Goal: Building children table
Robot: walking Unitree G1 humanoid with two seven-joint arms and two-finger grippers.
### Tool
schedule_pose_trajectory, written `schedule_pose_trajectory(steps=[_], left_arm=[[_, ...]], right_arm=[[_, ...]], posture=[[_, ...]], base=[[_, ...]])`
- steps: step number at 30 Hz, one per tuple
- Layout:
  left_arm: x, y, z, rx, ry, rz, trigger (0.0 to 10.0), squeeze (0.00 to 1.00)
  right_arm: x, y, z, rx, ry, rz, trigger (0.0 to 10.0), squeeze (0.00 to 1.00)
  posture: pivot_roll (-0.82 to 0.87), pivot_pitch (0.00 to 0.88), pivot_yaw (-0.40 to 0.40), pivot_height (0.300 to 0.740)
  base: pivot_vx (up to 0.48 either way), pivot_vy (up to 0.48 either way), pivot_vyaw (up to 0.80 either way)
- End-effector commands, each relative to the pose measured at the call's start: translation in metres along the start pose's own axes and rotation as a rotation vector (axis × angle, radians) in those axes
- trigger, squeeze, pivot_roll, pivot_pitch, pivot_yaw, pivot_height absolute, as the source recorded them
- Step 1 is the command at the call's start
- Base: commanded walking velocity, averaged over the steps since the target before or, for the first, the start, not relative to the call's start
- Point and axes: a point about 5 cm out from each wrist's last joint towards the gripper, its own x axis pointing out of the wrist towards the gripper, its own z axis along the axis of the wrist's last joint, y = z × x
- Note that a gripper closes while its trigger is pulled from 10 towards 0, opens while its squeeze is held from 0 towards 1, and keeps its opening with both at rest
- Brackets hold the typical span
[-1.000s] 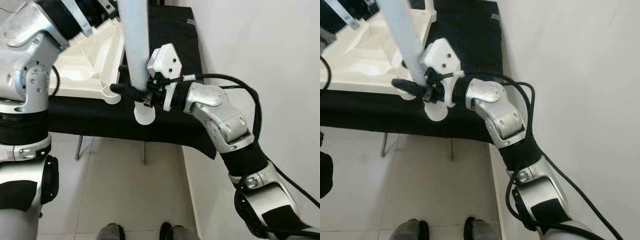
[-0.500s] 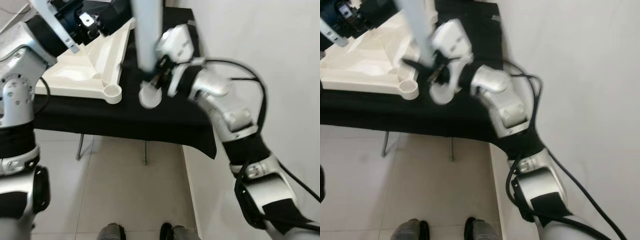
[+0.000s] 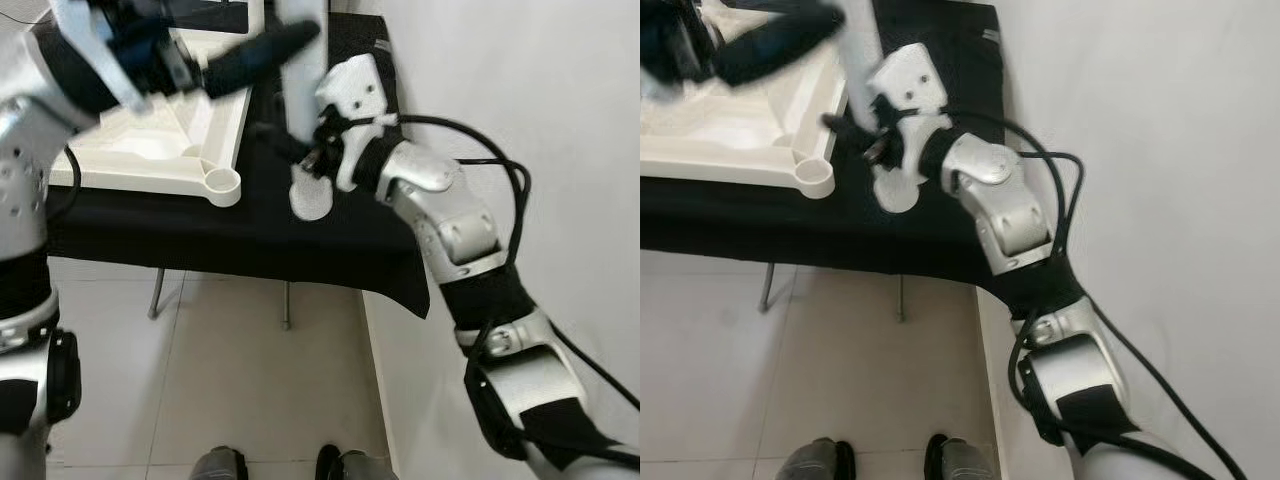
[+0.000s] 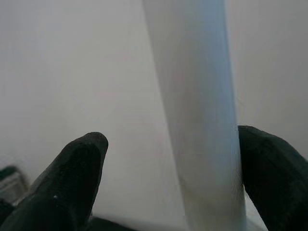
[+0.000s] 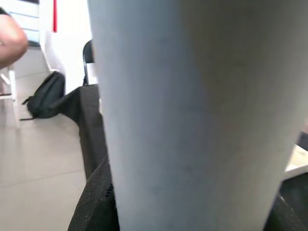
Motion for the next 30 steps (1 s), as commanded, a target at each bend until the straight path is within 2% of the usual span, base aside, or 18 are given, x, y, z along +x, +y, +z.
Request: schedule_pose_trajectory(steps=[1,6,8,11,14,15,16,17,23,30], left_arm=[[0.006,0.005,0.002,0.016,-0.016,0.035,10.0,0.00],[0.015,0.011,-0.003,0.012,-0.009,0.069,10.0,0.00],[0.015,0.011,-0.003,0.012,-0.009,0.069,10.0,0.00],[0.022,0.020,-0.009,0.010,0.004,0.154,10.0,0.00],[0.024,0.024,-0.012,0.000,0.009,0.194,10.0,0.00],[0.025,0.026,-0.016,-0.013,0.020,0.217,9.6,0.00],[0.025,0.026,-0.016,-0.013,0.020,0.217,9.6,0.00],[0.027,0.026,-0.021,-0.032,0.030,0.224,0.0,0.00],[0.033,0.021,-0.033,-0.071,0.063,0.198,0.0,0.00],[0.036,0.023,-0.033,-0.068,0.060,0.199,0.0,0.00]], right_arm=[[0.001,0.010,0.005,-0.030,-0.030,0.057,0.0,0.00],[0.003,0.021,0.008,-0.039,-0.042,0.118,0.0,0.00],[0.003,0.021,0.008,-0.039,-0.042,0.118,0.0,0.00],[0.005,0.028,0.006,-0.051,-0.040,0.145,0.0,0.00],[0.005,0.029,0.006,-0.056,-0.039,0.147,0.0,0.00],[0.005,0.030,0.006,-0.060,-0.038,0.146,0.0,0.00],[0.005,0.030,0.006,-0.060,-0.038,0.146,0.0,0.00],[0.006,0.030,0.007,-0.064,-0.038,0.145,0.0,0.00],[0.006,0.030,0.006,-0.072,-0.034,0.144,0.0,0.00],[0.007,0.029,0.007,-0.074,-0.032,0.139,0.0,0.00]], posture=[[0.05,0.156,-0.070,0.740],[0.04,0.155,-0.066,0.740],[0.04,0.155,-0.066,0.740],[0.04,0.155,-0.072,0.740],[0.04,0.156,-0.073,0.740],[0.04,0.155,-0.073,0.740],[0.04,0.155,-0.073,0.740],[0.03,0.155,-0.072,0.740],[0.04,0.157,-0.073,0.740],[0.04,0.156,-0.075,0.740]], base=[[0.000,0.000,0.00],[0.000,0.000,0.00],[0.000,0.000,0.00],[0.000,0.000,0.00],[0.000,0.000,0.00],[0.000,0.000,0.00],[0.000,0.000,0.00],[0.000,0.000,0.00],[0.000,0.000,0.00],[0.000,0.000,0.00]])
